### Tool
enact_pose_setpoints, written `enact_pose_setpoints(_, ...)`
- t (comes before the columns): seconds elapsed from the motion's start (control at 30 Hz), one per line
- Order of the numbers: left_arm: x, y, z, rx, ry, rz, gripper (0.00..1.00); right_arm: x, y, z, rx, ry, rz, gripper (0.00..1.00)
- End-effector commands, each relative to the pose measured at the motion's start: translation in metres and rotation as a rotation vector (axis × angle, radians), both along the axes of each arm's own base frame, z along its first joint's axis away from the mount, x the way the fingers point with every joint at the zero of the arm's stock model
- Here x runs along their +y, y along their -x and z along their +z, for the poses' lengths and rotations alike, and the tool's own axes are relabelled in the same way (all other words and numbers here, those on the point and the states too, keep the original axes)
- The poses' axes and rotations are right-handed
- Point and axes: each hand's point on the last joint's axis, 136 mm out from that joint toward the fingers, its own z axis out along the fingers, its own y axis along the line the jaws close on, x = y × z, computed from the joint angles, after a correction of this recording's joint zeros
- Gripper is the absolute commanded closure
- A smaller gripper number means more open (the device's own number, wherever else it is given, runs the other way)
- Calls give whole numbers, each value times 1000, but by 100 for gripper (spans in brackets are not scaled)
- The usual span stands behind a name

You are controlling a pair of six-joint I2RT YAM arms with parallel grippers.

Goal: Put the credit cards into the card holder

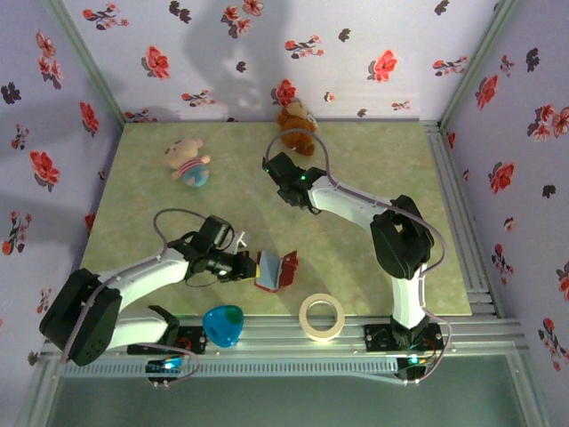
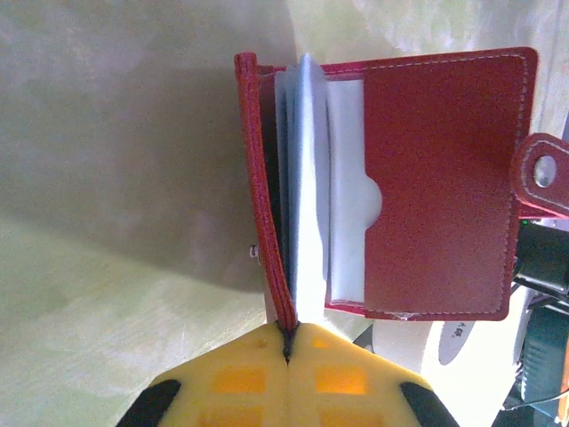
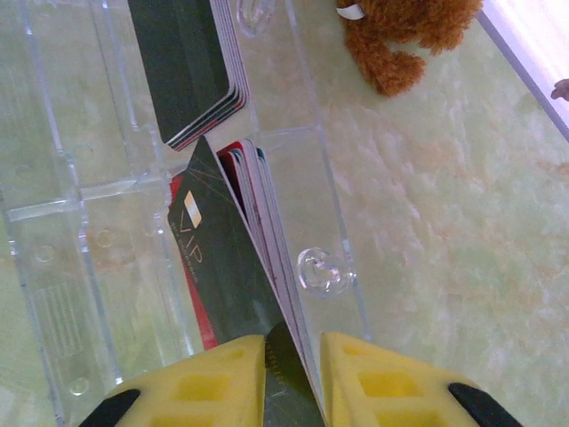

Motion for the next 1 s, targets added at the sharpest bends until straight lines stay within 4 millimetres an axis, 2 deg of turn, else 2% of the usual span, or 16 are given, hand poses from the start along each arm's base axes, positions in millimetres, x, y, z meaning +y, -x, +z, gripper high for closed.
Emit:
enact_pose_setpoints(0.0,-7,5,2,-1,20,-48,100,-1,2,21,-49,-13,-1,80)
enact_pose_setpoints(0.43,-10,6,1,-1,16,-57,100,11,13,28,-3,-124,34,95)
enact_pose_setpoints(0.6,-11,4,3,-11,28,-53,100,17,25,35,46,-207,38,99)
enact_pose_setpoints(0.73,-12,0,7,-33,39,-30,100,19,50,52,108,-354,25,100)
enact_pose_setpoints(0.87,-13,-4,5,-36,32,-23,100,11,86,68,171,-547,-20,100)
enact_pose_setpoints(0.97,-13,-5,-2,-28,25,-18,100,24,119,67,309,-756,-33,100)
